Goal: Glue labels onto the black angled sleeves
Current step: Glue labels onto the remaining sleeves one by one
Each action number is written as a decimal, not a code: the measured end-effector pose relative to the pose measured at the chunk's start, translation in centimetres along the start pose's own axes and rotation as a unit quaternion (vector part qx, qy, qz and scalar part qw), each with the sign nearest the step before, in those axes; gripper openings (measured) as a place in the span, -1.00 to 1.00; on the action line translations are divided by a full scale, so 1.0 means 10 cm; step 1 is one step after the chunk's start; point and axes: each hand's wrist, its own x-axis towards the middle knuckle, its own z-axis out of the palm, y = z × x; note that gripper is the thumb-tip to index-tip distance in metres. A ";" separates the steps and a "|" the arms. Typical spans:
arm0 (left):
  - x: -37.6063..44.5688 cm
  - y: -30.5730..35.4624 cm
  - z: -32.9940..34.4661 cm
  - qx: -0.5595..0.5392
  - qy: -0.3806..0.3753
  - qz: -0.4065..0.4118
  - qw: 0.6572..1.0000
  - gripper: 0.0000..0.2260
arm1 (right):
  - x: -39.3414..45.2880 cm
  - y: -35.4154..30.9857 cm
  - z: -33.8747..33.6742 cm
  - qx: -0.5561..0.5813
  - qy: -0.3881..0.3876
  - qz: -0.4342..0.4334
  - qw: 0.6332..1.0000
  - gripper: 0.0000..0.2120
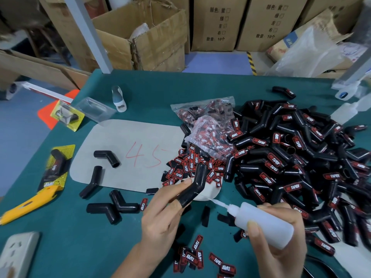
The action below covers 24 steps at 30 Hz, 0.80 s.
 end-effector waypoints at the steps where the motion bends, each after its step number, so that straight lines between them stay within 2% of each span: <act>1: -0.01 -0.01 0.00 0.009 0.000 0.007 1.000 -0.85 | 0.00 0.00 -0.01 -0.001 0.000 0.000 1.000 -0.70; 9: 0.01 0.02 -0.01 0.036 -0.003 0.013 0.999 -0.88 | -0.02 0.02 0.00 0.001 -0.013 0.005 1.000 -0.69; 15: 0.03 0.02 -0.02 0.035 0.008 0.020 0.999 -0.76 | -0.01 0.00 -0.01 -0.003 -0.015 0.002 1.000 -0.71; 24: 0.02 0.05 -0.03 0.033 0.001 0.018 0.999 -0.82 | 0.01 0.00 -0.01 -0.006 -0.019 -0.014 1.000 -0.68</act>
